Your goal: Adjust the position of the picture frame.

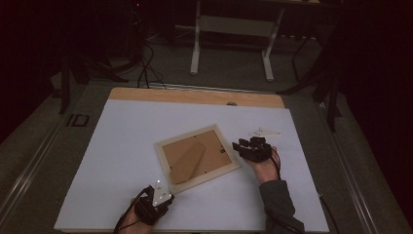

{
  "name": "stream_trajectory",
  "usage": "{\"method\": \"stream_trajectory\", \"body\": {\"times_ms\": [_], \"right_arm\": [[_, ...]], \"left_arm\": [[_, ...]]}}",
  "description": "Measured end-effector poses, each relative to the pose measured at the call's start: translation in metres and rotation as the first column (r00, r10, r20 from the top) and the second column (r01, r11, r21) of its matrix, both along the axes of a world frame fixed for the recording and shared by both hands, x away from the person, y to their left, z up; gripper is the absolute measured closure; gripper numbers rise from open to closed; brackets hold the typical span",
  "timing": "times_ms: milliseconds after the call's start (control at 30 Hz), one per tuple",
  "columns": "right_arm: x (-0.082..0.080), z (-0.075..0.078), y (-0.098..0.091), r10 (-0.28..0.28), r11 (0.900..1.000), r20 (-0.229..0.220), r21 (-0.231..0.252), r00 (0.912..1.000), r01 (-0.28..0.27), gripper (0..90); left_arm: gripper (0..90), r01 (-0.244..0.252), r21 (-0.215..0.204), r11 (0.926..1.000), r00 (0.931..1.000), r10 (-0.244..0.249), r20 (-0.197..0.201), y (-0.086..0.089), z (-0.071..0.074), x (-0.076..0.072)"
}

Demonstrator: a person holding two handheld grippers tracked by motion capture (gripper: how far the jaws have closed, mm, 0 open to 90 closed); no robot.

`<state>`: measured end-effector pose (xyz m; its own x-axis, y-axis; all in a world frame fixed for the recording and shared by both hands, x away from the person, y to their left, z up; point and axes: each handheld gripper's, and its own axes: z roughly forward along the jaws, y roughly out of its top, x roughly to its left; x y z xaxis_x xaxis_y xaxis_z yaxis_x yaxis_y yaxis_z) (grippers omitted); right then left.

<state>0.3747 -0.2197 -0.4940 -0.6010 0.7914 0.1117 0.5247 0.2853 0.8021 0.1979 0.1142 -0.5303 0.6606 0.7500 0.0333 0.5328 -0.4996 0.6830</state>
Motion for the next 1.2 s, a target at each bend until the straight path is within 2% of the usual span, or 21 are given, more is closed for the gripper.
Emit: {"method": "stream_trajectory", "body": {"times_ms": [600,1200], "right_arm": [[0.003,0.001,0.006,0.012,0.9999,-0.003,-0.004,0.9999,-0.012,60.9],[0.003,-0.008,0.012,0.020,0.9998,-0.020,-0.004,0.9996,-0.020,60.8]], "left_arm": [[90.0,-0.005,0.009,0.9999,0.9999,0.005,0.010,-0.004,-0.002,0.003],[90.0,-0.050,0.005,0.9987,0.9985,0.050,0.021,0.009,-0.001,0.013]]}}
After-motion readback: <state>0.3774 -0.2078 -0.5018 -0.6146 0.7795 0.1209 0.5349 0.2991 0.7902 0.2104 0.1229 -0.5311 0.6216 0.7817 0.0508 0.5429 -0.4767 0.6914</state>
